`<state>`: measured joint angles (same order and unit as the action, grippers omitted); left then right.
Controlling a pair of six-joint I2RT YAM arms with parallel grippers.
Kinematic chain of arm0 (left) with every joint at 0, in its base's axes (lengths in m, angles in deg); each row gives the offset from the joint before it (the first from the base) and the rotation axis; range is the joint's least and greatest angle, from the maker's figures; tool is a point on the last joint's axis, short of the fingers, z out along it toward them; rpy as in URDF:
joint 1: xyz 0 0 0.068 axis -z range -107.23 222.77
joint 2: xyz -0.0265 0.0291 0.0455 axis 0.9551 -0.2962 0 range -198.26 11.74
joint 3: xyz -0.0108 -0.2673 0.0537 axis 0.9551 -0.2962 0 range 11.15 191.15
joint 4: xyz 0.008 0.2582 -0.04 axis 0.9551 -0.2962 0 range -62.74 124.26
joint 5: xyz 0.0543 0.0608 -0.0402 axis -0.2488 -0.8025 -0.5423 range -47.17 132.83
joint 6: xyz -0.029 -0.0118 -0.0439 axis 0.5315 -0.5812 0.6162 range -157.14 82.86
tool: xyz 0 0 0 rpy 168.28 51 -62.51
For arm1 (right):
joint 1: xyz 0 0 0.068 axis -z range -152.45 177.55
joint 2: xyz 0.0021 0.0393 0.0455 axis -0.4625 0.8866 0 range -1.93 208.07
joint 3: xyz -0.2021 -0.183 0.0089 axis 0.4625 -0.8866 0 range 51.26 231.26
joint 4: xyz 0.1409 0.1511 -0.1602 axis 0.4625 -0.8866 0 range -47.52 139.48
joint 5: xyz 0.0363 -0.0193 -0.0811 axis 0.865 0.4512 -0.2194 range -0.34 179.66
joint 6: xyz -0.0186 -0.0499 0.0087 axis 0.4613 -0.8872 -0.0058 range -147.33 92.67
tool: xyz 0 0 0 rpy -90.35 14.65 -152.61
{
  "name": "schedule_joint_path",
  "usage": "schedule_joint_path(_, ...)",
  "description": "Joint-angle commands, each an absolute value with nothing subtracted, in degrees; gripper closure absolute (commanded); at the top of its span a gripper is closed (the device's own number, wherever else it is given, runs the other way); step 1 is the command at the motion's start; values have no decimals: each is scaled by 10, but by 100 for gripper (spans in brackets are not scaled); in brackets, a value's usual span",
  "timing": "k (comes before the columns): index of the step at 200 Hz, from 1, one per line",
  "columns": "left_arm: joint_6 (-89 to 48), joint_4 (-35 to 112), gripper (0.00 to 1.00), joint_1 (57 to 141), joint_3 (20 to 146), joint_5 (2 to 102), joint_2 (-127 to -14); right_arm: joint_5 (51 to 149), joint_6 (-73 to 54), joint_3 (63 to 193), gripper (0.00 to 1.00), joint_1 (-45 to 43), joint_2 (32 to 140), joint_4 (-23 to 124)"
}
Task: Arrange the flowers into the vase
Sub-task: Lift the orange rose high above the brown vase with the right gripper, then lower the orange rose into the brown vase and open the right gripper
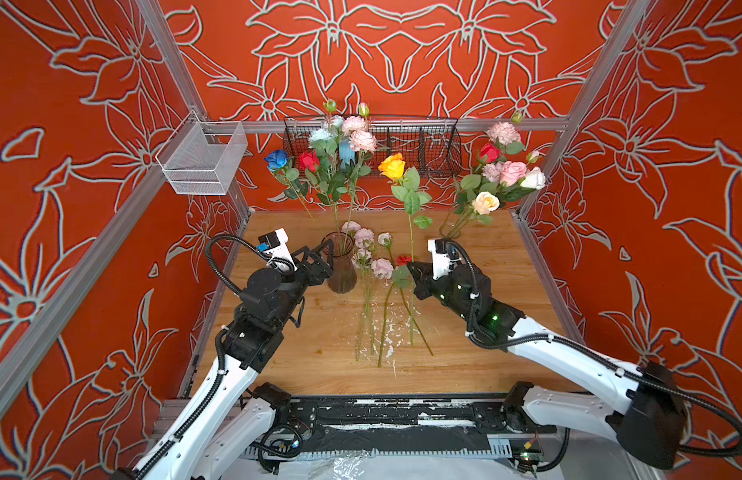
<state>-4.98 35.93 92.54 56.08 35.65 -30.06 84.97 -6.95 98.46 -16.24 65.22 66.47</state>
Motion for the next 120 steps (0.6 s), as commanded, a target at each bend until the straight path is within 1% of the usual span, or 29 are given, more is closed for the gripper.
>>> schedule_joint_path(1, -59, 356, 12, 912, 554, 258, -273, 863, -122, 1057, 99, -167, 692, 793)
schedule_joint_path(25, -46, 360, 11, 891, 539, 204, -244, 903, -124, 1134, 99, -167, 766, 862)
schedule_joint_path(41, -41, 371, 11, 880, 526, 191, -231, 927, -122, 1189, 99, -170, 825, 904)
schedule_joint_path(67, -41, 370, 11, 874, 525, 188, -233, 947, -155, 1286, 99, -179, 912, 976)
schedule_joint_path(95, -36, 367, 11, 871, 527, 195, -238, 941, -202, 1415, 99, -181, 1021, 968)
schedule_joint_path(120, -37, 369, 11, 867, 526, 195, -237, 931, -235, 1499, 99, -178, 1104, 961)
